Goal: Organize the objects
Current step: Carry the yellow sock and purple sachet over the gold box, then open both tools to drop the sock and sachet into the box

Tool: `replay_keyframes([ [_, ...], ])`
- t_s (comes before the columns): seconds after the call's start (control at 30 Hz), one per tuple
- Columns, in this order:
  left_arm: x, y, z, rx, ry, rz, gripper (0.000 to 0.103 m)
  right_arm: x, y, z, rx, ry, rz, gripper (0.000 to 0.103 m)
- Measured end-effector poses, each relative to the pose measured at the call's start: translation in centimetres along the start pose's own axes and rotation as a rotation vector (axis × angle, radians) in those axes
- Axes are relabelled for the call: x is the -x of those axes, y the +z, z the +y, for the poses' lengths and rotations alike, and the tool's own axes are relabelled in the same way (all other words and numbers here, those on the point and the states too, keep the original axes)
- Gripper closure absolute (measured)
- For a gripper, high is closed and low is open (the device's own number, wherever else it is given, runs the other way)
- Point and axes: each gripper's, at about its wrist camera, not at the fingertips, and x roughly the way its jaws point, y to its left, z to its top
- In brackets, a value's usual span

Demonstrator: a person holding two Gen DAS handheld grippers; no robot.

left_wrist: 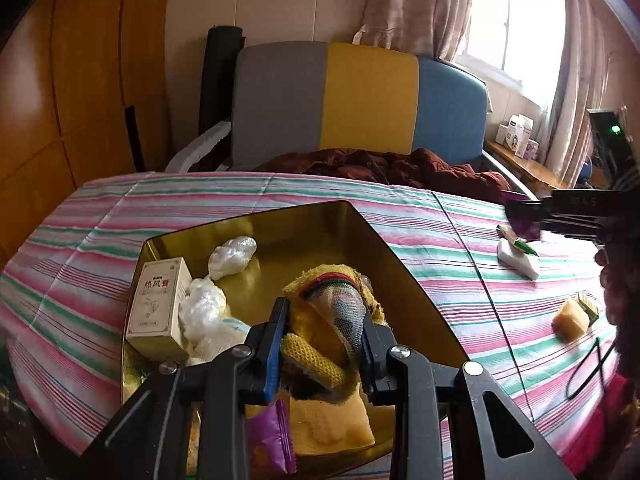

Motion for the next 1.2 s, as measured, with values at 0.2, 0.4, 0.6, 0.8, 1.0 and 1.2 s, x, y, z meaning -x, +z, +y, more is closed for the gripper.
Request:
replay_keyframes([
  [0.2, -0.7, -0.6, 1.6, 0.057, -0.027, 0.021, 0.072, -4.4, 0.5, 5.9, 0.073, 0.075, 0.078, 0.069],
  [0.4, -1.4, -0.9, 2.8, 0.083, -0.024, 0.041, 0.072, -9.8, 1.6, 9.3, 0.095, 0.095, 0.16, 0.069],
  [0.6, -2.3, -1.1, 3.3, 0.082, -0.015, 0.063, 0.072, -14.0, 2.9, 10.6, 0.108, 0.065, 0.209, 0.069],
  [0.8, -3.0, -0.9, 3.2, 0.075, -0.003, 0.071, 0.072, -16.3, 3.7, 11.0, 0.126, 0.019, 0.226, 0.067],
  [1.0, -3.4, -0.7, 2.7, 0.062, 0.008, 0.077, 0.07, -16.2, 3.8, 10.3, 0.099, 0.022, 0.221, 0.048],
  [1.2, -3.5, -0.6, 2.6, 0.064, 0.027, 0.074, 0.063, -13.6, 3.2, 9.6, 0.081, 0.034, 0.169, 0.033],
])
